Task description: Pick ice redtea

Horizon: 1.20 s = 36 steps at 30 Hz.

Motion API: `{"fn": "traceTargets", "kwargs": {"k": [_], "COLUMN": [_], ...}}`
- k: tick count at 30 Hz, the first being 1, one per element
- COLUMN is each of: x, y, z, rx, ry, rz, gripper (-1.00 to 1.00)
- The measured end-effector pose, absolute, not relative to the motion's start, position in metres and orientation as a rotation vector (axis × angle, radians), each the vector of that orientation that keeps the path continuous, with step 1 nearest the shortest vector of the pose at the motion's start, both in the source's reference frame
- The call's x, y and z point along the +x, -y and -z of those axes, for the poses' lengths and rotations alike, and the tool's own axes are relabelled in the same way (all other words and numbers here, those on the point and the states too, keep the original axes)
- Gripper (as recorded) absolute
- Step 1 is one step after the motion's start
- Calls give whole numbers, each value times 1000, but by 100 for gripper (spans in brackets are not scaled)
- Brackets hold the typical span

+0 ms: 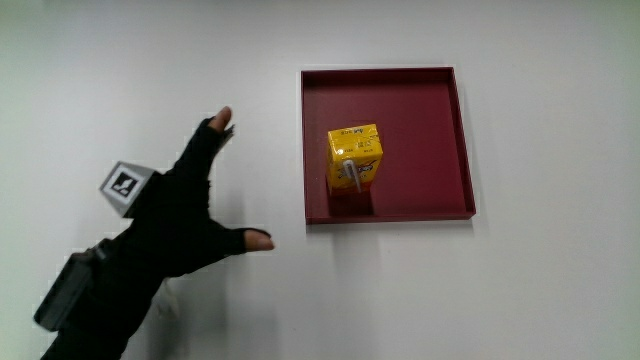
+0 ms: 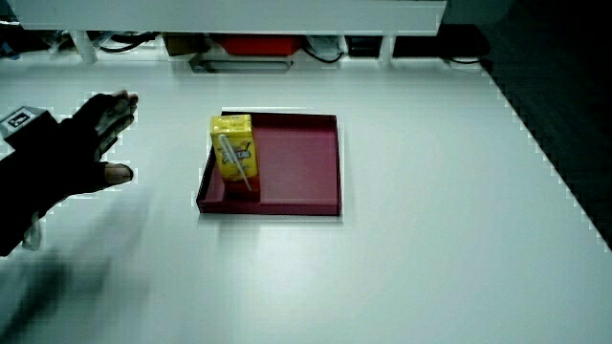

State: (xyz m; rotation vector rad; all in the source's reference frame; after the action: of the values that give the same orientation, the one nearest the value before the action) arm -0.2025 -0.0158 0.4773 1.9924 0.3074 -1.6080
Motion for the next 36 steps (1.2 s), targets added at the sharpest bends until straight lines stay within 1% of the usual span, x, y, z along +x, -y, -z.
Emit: {"fn": "traceTargets", "kwargs": {"k": [1, 3, 6, 7, 8, 11, 12, 14, 18, 20, 23, 24, 28, 35, 36], "x": [-199, -195, -182, -175, -173, -163, -157, -153, -142, -134, -127, -124, -116, -115, -115], "y": [17, 20, 26, 27, 29, 33, 34, 37, 43, 45, 48, 49, 50, 50, 49], "z": [-478, -485, -488, -484, -487, -491, -489, -496, -499, -492, -497, -498, -502, -504, -506], "rx": [1974, 1993, 1962, 1921, 1939, 1916, 1888, 1902, 1901, 1858, 1868, 1855, 1843, 1837, 1845], "ry": [-307, -253, -237, -278, -266, -273, -288, -303, -290, -315, -317, -333, -363, -341, -339], "rz": [1621, 1574, 1583, 1646, 1611, 1608, 1648, 1631, 1625, 1678, 1654, 1680, 1709, 1719, 1716], "gripper": [0, 0, 0, 0, 0, 0, 0, 0, 0, 0, 0, 0, 0, 0, 3]}}
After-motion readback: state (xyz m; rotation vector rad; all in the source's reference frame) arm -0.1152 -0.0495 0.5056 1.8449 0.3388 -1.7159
